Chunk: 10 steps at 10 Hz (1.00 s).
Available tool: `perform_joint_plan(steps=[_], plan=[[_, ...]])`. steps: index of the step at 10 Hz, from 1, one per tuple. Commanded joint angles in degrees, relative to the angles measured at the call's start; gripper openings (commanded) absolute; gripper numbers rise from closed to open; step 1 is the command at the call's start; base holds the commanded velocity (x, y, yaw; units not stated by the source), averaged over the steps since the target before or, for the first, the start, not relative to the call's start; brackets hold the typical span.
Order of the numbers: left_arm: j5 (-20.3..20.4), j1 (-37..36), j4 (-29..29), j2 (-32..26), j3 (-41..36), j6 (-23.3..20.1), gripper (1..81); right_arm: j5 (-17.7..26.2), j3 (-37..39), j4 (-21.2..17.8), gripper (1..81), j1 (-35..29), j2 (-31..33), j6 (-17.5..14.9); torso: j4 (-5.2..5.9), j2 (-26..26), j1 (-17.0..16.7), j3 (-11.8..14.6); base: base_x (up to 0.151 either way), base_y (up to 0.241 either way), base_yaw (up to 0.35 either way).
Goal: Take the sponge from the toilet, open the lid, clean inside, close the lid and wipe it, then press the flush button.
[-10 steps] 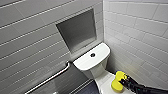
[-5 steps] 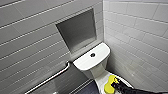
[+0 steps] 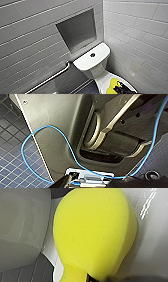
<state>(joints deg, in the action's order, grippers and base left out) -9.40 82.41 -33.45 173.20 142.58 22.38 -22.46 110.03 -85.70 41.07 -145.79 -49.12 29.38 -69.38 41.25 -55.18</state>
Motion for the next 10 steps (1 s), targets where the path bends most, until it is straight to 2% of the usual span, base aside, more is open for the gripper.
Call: perform_joint_plan(steps=[1,3,4,6,7,10], plan=[[-4.58,0.43,-0.12,-0.84,0.07,-0.23,81.1,1.01,-18.02,1.32,1.0,3.10,12.15,-0.81,0.00,0.00,0.00,0.00,0.000,0.000,0.000],[-4.58,0.43,-0.12,-0.84,0.07,-0.15,81.1,1.01,-17.58,4.31,1.0,7.58,13.30,-0.02,0.00,0.00,0.00,0.00,0.000,0.000,0.000],[-4.58,0.43,-0.12,-0.84,0.07,-0.23,81.1,1.01,-16.19,5.45,1.0,8.90,13.30,1.81,0.00,0.00,0.00,0.00,0.000,0.000,0.000],[-4.58,0.43,-0.12,-0.84,0.07,-0.23,81.1,2.67,-12.40,6.42,1.0,9.43,13.12,3.68,0.00,0.00,0.00,0.00,0.000,0.000,0.000],[-4.66,0.44,-0.12,-0.84,-0.02,-0.23,81.1,5.03,-12.99,6.85,1.0,9.78,14.60,3.76,0.00,0.00,0.00,0.00,0.000,0.000,0.000],[-4.58,0.43,-0.12,-0.84,-0.02,-0.23,81.1,5.32,-18.29,11.78,1.0,14.18,21.12,3.85,0.00,0.00,0.00,0.00,0.000,0.000,0.000]])
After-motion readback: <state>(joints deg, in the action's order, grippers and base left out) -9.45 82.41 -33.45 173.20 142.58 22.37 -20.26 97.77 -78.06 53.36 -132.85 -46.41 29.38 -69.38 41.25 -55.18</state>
